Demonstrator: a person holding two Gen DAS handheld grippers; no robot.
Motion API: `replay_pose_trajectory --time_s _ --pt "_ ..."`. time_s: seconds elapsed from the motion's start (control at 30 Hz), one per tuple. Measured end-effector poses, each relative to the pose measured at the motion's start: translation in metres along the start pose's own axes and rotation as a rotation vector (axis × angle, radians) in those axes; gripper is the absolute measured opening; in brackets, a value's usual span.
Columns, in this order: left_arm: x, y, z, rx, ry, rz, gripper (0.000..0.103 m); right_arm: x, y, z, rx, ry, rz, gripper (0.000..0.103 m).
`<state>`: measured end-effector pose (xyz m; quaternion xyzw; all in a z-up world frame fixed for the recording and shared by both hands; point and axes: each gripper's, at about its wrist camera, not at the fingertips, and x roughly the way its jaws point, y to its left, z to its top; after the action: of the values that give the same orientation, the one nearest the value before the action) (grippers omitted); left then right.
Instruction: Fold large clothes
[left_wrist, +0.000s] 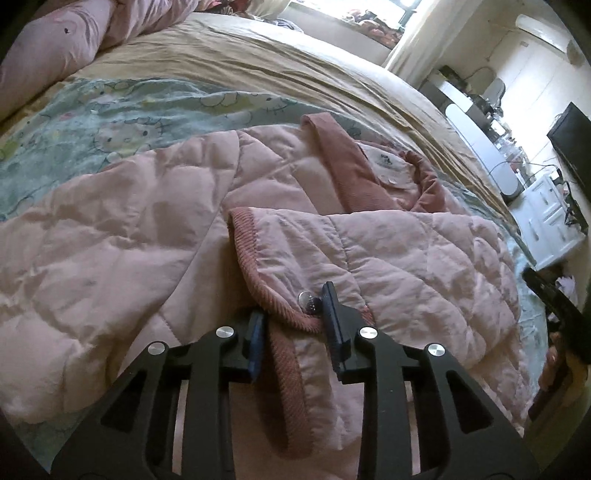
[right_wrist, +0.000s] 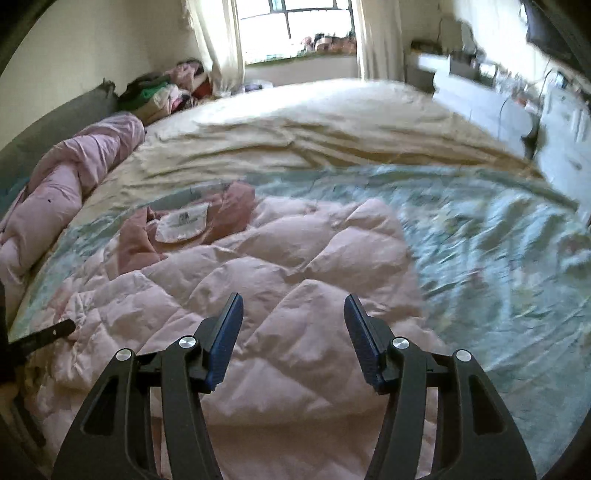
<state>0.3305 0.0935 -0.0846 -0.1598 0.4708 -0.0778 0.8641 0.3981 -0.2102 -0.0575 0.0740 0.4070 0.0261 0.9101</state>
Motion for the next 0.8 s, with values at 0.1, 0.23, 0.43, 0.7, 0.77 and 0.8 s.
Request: replay_pose_trajectory --time_s 0.1,0.23,0.43,0.7,0.77,0.8 --pt "0.002 0.000 -0.001 0.002 0.001 0.008 0.023 0.025 -0.004 0.000 0.018 0.075 -0.023 0.056" --pt "0.005 0.002 -0.002 0.000 0.009 0.017 0.027 0.054 -0.014 -0.007 0.037 0.151 -0.034 0.056" --pt "0.010 0.000 -0.003 0.016 0.014 0.030 0.029 0.069 -0.013 -0.016 0.022 0.144 -0.070 0.057" --pt "0.007 -0.006 -0.004 0.053 0.000 0.084 0.038 0.061 -0.009 -0.017 0.006 0.128 -0.081 0.062" --pt "0.003 -0.007 -0.003 0.051 -0.006 0.080 0.043 0.049 -0.010 -0.018 0.024 0.105 -0.050 0.078" --pt "0.000 -0.008 -0.003 0.048 -0.008 0.073 0.050 0.042 -0.009 -0.020 0.039 0.087 -0.041 0.082"
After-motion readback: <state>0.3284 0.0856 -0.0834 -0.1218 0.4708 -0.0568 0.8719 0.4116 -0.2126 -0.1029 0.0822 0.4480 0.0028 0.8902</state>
